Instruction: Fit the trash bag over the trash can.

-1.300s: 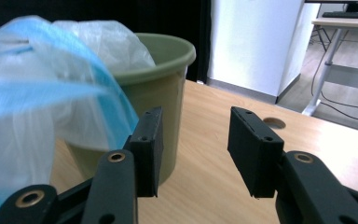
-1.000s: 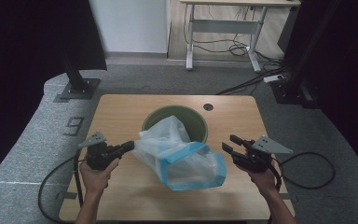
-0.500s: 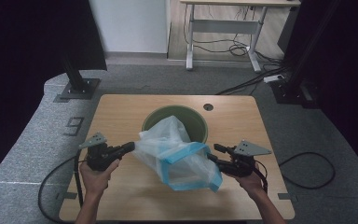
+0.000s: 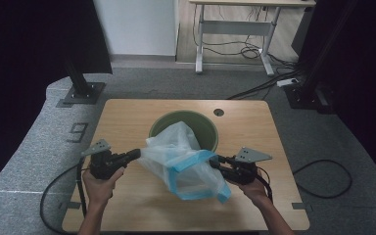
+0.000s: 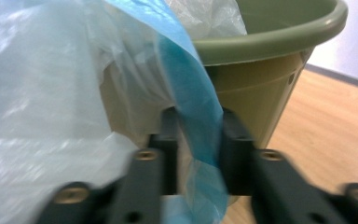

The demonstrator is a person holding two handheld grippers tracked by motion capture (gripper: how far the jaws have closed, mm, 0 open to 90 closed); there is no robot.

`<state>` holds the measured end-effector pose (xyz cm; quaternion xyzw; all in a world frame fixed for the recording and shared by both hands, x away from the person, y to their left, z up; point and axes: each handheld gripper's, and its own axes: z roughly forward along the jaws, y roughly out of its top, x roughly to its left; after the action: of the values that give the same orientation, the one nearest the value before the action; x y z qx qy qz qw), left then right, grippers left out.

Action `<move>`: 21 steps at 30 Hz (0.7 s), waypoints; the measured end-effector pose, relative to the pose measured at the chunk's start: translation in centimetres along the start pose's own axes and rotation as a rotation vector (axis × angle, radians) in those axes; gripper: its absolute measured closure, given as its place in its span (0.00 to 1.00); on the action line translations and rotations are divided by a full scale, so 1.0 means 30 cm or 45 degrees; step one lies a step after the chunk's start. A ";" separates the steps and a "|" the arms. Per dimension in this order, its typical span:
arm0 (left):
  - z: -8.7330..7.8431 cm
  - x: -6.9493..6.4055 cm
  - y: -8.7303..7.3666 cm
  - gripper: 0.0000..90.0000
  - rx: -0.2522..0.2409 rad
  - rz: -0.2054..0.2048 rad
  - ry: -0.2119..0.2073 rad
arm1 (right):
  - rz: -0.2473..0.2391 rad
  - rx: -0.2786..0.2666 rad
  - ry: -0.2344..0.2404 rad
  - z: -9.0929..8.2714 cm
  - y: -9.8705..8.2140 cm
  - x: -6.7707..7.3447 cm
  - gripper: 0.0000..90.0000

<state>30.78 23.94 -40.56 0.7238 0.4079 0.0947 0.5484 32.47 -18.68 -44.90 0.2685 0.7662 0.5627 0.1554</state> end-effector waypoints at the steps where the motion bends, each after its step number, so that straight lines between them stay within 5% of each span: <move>1: -0.002 0.001 0.000 1.00 -0.001 0.000 0.000 | -0.019 0.000 -0.008 -0.003 0.002 0.003 0.89; 5: 0.002 0.001 0.004 1.00 0.007 0.010 0.005 | -0.078 -0.035 -0.089 -0.037 0.033 0.008 0.98; 11: 0.010 -0.004 0.029 1.00 0.016 0.036 0.017 | -0.053 -0.075 -0.174 -0.086 0.100 -0.041 0.98; 21: 0.031 0.018 0.086 1.00 0.037 0.052 0.052 | -0.073 -0.064 -0.308 -0.069 0.189 -0.108 0.98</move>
<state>32.94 23.47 -38.84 0.7377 0.4056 0.1148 0.5274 35.30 -20.93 -39.09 0.3085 0.7348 0.5406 0.2696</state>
